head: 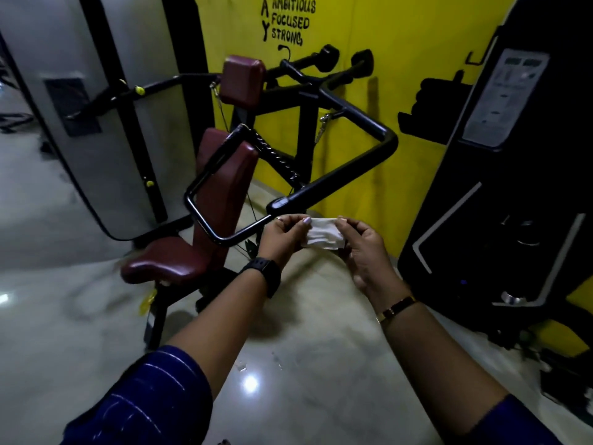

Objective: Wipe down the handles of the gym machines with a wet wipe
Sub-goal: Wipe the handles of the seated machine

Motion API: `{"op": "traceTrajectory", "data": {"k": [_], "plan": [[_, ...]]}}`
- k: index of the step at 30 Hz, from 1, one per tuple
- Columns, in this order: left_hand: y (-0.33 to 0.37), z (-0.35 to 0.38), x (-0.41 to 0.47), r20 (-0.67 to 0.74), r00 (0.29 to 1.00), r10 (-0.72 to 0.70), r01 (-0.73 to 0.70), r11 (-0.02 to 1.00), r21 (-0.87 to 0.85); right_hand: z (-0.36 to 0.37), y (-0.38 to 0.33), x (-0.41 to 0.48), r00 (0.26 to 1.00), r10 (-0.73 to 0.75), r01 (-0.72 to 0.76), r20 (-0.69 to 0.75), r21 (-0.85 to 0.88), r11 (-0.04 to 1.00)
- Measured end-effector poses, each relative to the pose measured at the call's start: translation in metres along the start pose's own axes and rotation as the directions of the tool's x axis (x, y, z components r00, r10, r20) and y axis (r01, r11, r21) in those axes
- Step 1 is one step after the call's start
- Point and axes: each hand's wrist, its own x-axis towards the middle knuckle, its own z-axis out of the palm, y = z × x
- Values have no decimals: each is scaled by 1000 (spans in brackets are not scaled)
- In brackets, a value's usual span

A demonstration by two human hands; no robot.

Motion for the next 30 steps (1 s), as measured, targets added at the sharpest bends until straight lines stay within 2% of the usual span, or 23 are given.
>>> {"op": "traceTrajectory", "data": {"k": [6,10,14,16,17,19,20,21,24,26,27,30], "plan": [[22,-26,23,-94,995,-23,14,995,-95,39,8,34,994,97,-95,53,-28,995],[29,-49,52,-33,999,5,-8,997,-77,65,9,59,988,142,-143,65,10,990],[37,-82,86,-37,993,112,-113,993,-26,100,9,87,978,175,-182,110,61,981],[42,-100,100,-108,973,205,-194,975,107,120,9,99,976,198,-203,91,40,978],[45,-109,105,-158,946,282,-238,938,252,130,9,106,974,214,-218,74,45,975],[49,-129,115,-226,842,491,-286,759,585,150,10,120,966,252,-257,66,90,962],[49,-136,120,-203,793,574,-296,656,695,158,11,125,962,264,-271,72,120,955],[49,-144,126,-158,775,612,-290,566,772,167,13,132,958,274,-283,83,145,948],[43,-158,146,-41,848,528,-148,311,939,188,21,147,953,275,-294,126,178,939],[38,-164,155,-67,918,392,6,155,988,199,27,155,955,245,-274,169,177,945],[36,-166,157,-87,934,346,50,113,992,203,31,160,957,222,-253,186,168,953],[25,-167,162,-125,954,274,103,93,990,211,39,170,961,125,-145,246,63,987]]}}
